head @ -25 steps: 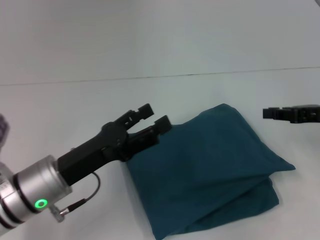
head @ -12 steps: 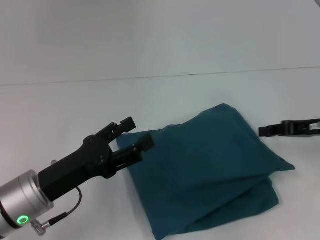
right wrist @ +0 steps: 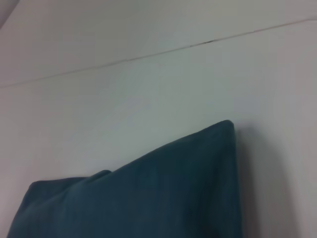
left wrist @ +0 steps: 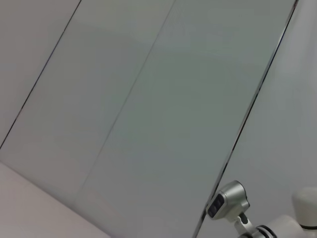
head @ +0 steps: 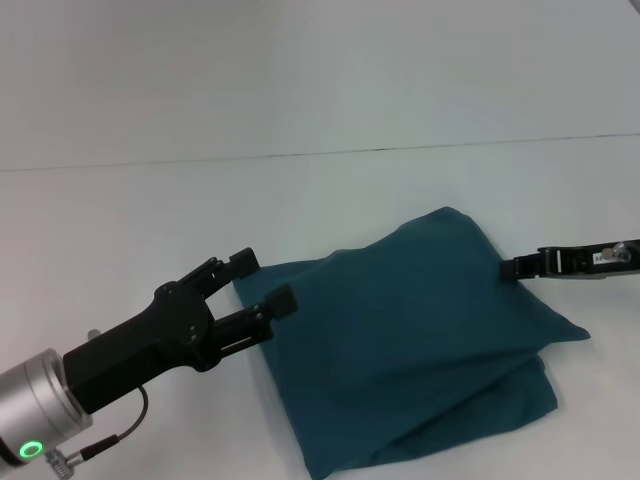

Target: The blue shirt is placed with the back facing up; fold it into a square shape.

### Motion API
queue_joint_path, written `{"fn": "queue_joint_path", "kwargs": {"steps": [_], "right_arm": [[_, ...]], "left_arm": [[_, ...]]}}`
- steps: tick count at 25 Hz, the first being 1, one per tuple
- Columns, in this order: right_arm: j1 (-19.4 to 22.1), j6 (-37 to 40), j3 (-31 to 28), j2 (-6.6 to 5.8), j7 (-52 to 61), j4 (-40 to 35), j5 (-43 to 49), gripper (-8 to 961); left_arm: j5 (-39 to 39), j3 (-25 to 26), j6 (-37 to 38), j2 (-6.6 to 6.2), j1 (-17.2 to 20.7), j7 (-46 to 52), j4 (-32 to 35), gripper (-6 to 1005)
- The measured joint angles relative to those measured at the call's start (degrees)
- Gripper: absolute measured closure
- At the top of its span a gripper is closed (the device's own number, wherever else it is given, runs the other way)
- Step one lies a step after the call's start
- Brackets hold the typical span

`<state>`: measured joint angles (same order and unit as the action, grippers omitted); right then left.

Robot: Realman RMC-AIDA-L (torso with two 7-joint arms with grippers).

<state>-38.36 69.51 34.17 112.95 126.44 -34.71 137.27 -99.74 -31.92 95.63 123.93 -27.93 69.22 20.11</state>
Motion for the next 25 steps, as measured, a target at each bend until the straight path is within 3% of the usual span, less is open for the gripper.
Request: {"fn": "queue_joint_path", "kwargs": {"steps": [7,19,25], "right_arm": [[0.6,-0.1,-0.1,-0.72,0.0,0.4,0.0,599],[0.7,0.3,-0.3,-0.20,-0.2,0.6,-0.3,568],[0.6,0.6,-0.1,-0.21,0.0,0.9,-0.3,573]], "left_arm": [[0.3,0.0,-0.5,0.08,-0.2,-0.2,-0.3,62],[-0.2,-0.6,-1.4,0.10,-0.7,-0.2,-0.6,63],[-1.9,-6.2,-0.8,-0.09,-0.6,0.1,2.9,63]]}}
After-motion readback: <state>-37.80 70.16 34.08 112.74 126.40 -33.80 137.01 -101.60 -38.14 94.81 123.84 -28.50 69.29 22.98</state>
